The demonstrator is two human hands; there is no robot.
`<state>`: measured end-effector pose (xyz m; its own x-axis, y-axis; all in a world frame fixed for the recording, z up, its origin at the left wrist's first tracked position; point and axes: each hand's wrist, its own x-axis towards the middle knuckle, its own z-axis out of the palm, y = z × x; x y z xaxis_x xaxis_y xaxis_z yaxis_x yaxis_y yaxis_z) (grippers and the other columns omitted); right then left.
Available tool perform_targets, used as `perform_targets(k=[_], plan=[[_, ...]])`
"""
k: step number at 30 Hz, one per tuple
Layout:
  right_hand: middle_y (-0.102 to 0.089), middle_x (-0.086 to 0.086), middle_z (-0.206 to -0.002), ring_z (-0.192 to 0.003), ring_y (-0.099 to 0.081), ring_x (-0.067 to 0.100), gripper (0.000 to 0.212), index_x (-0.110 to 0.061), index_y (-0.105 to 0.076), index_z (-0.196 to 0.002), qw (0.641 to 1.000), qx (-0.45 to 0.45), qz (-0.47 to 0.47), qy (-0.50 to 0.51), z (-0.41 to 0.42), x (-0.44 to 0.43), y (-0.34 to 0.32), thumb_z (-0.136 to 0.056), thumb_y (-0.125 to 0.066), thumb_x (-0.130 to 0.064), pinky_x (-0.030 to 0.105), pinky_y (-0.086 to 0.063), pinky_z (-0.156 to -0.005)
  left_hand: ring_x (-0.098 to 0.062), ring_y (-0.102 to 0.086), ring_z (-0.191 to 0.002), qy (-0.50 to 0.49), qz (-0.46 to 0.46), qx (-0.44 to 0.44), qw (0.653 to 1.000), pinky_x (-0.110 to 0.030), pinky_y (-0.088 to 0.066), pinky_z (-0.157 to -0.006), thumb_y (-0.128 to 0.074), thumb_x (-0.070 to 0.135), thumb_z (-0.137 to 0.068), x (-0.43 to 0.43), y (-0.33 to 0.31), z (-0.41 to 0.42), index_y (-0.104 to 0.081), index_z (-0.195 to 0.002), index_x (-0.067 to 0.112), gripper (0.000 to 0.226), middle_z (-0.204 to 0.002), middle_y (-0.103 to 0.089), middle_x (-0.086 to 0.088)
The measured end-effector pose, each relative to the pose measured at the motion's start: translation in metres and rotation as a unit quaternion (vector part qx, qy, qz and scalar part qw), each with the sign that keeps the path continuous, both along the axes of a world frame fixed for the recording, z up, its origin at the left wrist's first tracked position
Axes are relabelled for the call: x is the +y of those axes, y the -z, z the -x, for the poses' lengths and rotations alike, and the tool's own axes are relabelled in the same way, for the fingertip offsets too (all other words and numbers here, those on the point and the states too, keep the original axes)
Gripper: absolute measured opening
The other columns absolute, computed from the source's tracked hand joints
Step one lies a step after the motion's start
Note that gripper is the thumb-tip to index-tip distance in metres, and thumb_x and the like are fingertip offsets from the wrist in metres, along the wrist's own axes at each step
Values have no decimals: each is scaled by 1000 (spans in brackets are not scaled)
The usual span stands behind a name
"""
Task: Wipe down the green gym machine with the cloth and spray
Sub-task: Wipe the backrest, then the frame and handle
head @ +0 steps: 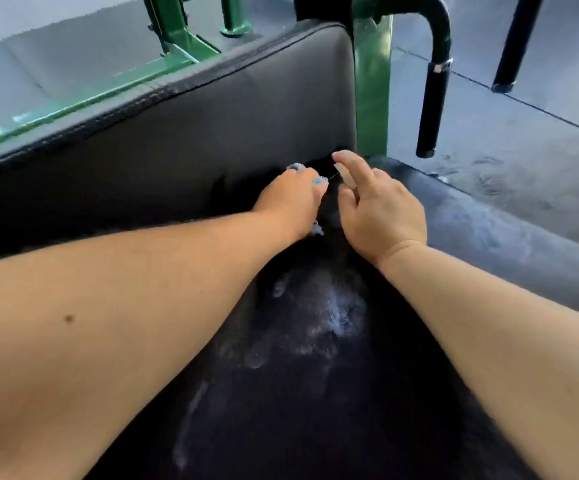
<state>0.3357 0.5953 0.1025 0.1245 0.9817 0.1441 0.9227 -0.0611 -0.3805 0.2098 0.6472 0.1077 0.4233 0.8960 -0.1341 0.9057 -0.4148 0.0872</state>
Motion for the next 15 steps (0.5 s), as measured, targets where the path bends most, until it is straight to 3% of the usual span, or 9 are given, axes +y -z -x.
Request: perform_targets(k=[2, 5, 10, 12, 15], plan=[[-56, 5, -116, -109, -52, 30, 47, -47, -31, -143, 1000, 8, 3, 2, -2, 0, 0, -98, -37, -34, 36, -34, -71, -37, -49, -119, 29, -5, 1, 1000, -41, -45, -89, -48, 23, -96, 12, 2, -17, -46, -128, 3, 37, -133, -48, -15], [-56, 4, -114, -107, -53, 30, 49, -48, -31, -144, 1000, -4, -4, -11, 0, 1, 3, -98, -38, -33, 37, -37, -72, -39, -55, -110, -12, -18, 25, 999, -39, -45, -83, -33, 18, -101, 4, 6, -4, -51, -124, 6, 31, -127, -55, -18], [-54, 5, -115, -110, -47, 29, 49, -46, -29, -145, 997, -59, 26, -34, 12, -3, -4, -99, -36, -30, 35, -36, -70, -30, -60, -94, -79, 42, 70, 994, -42, -51, -81, -39, 22, -99, -56, 3, 92, -58, -110, 15, 23, -101, -67, -3], [-54, 3, -115, -113, -43, 27, 50, -45, -29, -145, 999, -45, 29, -10, 13, -3, -4, -99, -37, -28, 34, -35, -71, -26, -58, -89, -106, 70, 78, 989, -41, -52, -79, -37, 22, -100, -76, 1, 110, -55, -109, 15, 21, -101, -65, -1], [-53, 1, -110, -112, -43, 24, 51, -45, -30, -145, 996, 11, 16, -85, 76, -27, -9, -98, -39, -28, 32, -34, -71, -25, -53, -88, -111, 45, 150, 981, -35, -44, -63, -48, 22, -98, -109, -5, 137, -48, -116, 13, 21, -111, -56, -4]])
